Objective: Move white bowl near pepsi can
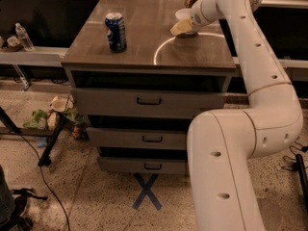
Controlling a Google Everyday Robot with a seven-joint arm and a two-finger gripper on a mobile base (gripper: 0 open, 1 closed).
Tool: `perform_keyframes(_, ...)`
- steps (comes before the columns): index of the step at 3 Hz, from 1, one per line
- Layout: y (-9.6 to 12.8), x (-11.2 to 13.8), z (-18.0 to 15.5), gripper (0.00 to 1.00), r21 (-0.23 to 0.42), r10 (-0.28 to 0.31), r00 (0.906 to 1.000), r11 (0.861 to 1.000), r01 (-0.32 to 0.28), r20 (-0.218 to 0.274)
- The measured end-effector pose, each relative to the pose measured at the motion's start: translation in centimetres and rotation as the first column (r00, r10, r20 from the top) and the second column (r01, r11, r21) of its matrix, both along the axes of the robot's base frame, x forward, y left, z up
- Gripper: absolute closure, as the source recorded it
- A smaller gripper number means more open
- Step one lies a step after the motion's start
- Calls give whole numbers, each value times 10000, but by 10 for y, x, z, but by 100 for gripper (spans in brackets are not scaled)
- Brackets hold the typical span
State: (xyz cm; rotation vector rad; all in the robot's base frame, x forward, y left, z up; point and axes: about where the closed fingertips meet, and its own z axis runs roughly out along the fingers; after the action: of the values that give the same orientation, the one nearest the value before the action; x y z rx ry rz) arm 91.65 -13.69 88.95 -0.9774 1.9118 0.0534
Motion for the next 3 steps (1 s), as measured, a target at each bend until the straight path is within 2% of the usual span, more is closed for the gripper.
perform_keyframes(3, -2, -6, -14, 96, -667, 272, 9991, 9973, -294, -331)
